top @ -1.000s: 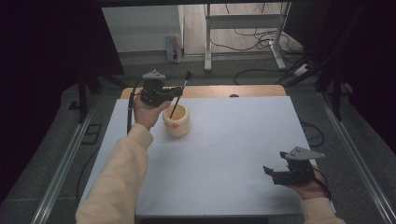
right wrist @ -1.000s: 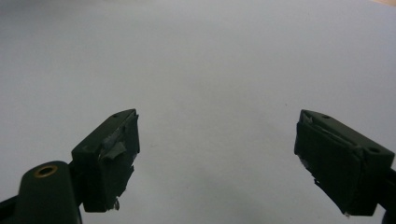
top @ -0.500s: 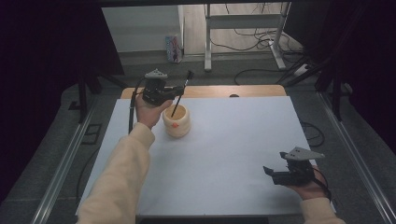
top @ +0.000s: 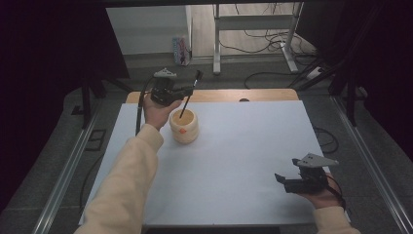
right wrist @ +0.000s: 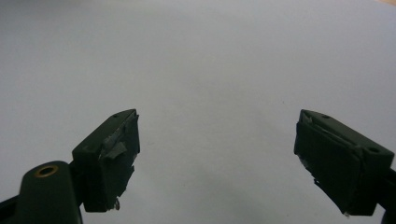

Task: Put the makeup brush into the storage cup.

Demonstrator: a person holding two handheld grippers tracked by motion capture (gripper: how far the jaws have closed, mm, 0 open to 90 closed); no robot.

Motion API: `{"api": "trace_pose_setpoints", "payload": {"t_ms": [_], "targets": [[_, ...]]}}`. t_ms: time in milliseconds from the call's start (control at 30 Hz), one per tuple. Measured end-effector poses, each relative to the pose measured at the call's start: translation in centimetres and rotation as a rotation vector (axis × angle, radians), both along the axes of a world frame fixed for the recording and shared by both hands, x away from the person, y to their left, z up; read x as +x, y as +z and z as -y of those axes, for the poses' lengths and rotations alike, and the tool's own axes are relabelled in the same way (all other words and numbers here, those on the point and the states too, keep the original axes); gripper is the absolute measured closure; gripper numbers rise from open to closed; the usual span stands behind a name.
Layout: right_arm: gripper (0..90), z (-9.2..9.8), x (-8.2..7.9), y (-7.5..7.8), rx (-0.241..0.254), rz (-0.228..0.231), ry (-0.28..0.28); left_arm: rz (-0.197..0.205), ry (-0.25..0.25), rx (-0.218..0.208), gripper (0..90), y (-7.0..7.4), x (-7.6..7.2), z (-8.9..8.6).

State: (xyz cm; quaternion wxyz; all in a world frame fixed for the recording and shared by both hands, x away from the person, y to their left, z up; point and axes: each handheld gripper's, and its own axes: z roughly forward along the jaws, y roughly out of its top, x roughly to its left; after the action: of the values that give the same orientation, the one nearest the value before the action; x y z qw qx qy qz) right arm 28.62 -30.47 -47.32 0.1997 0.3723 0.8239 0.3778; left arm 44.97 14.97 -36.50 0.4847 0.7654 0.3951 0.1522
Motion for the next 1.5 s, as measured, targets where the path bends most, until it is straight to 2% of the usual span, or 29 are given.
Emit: {"api": "trace_pose_setpoints", "payload": {"t_ms": [300, 567, 1133, 1500], "targets": [[14.5, 0.1, 0.0, 0.0, -0.004, 0.001, -0.001, -0.011, 0.031, -0.009, 86.0, -1.0, 1.2, -0.3], [14.5, 0.1, 0.0, -0.1, -0.007, -0.002, -0.001, -0.018, 0.037, -0.012, 85.9, -1.8, 2.0, -0.2], [14.5, 0.0, 0.0, -0.1, -0.009, -0.003, 0.000, -0.015, 0.051, -0.007, 86.0, -2.2, 2.2, -0.5], [14.6, 0.1, 0.0, -0.1, -0.016, -0.006, -0.003, -0.019, 0.057, 0.001, 86.0, -3.1, 2.7, -0.5]]}}
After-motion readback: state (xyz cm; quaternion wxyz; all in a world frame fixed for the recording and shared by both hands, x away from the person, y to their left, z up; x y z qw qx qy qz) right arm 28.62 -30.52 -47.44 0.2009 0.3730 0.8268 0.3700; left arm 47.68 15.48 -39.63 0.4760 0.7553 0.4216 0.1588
